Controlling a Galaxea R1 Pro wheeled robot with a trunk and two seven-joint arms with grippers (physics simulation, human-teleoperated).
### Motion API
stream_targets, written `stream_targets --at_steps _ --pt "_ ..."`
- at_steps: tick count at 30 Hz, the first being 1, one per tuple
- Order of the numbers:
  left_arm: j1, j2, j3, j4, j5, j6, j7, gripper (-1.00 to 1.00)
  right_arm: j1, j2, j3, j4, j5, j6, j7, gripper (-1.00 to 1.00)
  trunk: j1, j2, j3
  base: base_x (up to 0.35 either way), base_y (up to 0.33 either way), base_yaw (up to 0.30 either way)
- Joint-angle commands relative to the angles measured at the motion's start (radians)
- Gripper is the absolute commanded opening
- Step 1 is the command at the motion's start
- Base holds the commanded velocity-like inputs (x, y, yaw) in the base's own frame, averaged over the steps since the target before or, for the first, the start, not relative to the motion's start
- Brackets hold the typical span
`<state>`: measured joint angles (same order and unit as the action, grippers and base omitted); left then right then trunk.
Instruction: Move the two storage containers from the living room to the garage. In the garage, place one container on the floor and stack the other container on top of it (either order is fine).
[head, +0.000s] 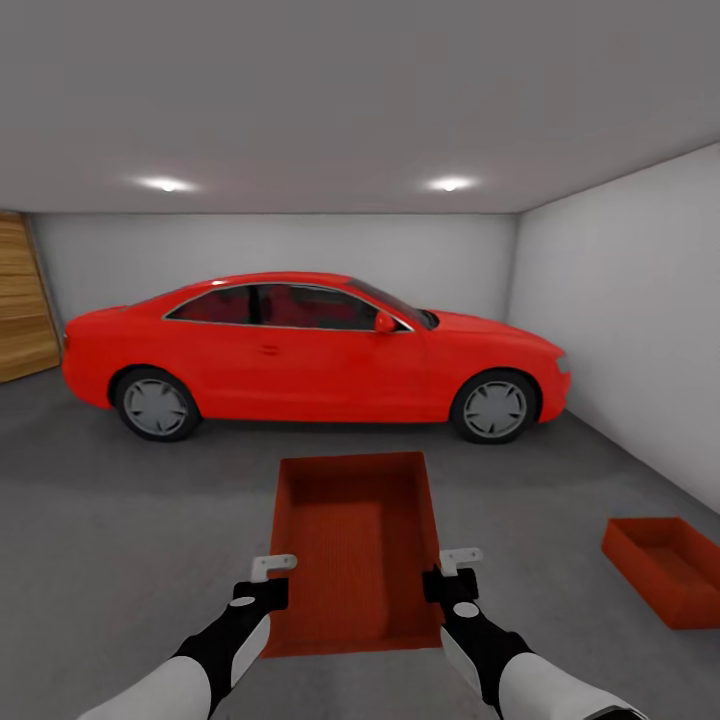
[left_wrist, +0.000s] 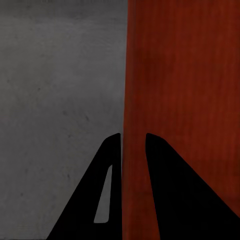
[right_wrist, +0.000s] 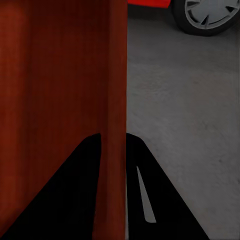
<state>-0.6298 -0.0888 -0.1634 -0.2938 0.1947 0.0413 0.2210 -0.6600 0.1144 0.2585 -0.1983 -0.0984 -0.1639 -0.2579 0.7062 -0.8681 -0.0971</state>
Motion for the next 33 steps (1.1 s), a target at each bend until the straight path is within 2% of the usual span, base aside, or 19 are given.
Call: stream_targets --at_steps 1,33 --pt "-0.001 0.034 0.044 -0.005 -0.011 -0.047 0.044 -1.0 -0.001 -0.001 -0.042 0.003 -0.096 -0.008 -0.027 -1.0 0.001 -0.001 -0.002 0.318 0.0 -0.122" --pt "-0.001 0.034 0.044 -0.005 -0.011 -0.047 0.044 -1.0 -0.001 -0.001 -0.042 0.003 -0.096 -0.008 -0.026 -1.0 0.001 -0.001 -0.002 0.319 0.0 -0.275"
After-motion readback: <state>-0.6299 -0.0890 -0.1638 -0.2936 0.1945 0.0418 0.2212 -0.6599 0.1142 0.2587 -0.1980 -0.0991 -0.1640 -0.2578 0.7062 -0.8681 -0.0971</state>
